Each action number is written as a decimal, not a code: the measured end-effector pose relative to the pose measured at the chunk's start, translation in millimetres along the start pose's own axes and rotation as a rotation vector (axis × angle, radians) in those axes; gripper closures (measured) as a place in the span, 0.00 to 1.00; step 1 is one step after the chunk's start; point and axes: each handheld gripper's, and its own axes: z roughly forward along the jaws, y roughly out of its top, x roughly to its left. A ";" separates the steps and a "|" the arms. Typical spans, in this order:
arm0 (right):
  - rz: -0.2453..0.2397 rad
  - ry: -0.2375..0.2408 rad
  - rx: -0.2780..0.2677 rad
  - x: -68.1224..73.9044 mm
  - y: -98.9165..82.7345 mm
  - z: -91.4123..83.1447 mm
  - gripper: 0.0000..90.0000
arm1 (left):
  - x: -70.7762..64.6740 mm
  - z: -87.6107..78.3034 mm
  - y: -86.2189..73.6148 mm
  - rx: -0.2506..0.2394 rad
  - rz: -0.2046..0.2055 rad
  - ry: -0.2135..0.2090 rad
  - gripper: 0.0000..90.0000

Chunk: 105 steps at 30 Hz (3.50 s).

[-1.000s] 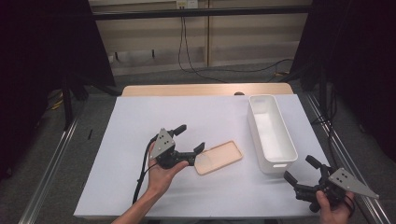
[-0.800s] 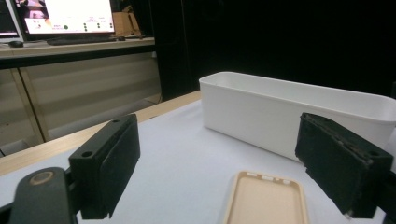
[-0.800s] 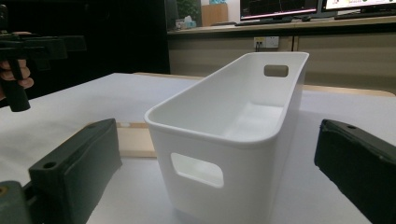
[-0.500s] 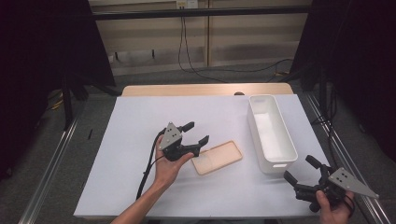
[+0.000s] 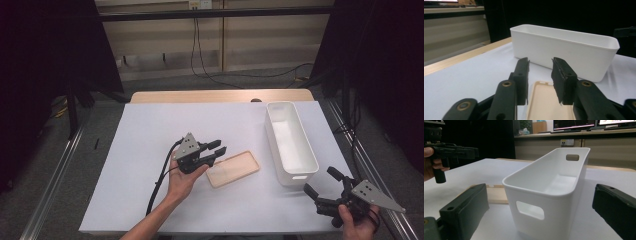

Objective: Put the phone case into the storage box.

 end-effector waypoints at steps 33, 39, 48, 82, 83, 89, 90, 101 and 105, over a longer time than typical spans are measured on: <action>0.001 -0.001 0.001 -0.3 -0.3 -1.0 0.00 | -9.5 38.8 6.5 0.380 -0.055 -0.253 1.00; -0.001 -0.001 0.001 -0.1 -0.3 -1.1 0.00 | -14.0 58.2 9.2 0.499 -0.016 -0.266 1.00; -0.002 0.000 0.002 -0.2 -0.4 -1.2 0.00 | -18.8 81.0 5.9 0.628 0.036 -0.283 1.00; -0.004 0.005 0.005 -0.1 -0.8 -2.1 0.00 | -31.6 130.9 -0.1 0.718 0.080 -0.330 1.00; -0.004 0.005 0.005 -0.2 -0.9 -2.1 0.00 | -30.4 130.8 -0.4 0.713 0.075 -0.322 1.00; -0.005 0.005 0.006 0.1 -0.8 -2.2 0.00 | -26.7 131.3 0.2 0.713 0.080 -0.302 1.00; -0.005 0.005 0.006 0.1 -0.8 -2.2 0.00 | -25.9 131.5 0.5 0.715 0.086 -0.298 1.00; -0.003 0.004 0.005 0.0 -0.9 -2.4 0.00 | -16.3 130.0 0.5 0.716 0.066 -0.274 1.00; -0.003 0.005 0.006 0.0 -1.0 -2.2 0.00 | -14.8 129.3 1.1 0.721 0.070 -0.255 1.00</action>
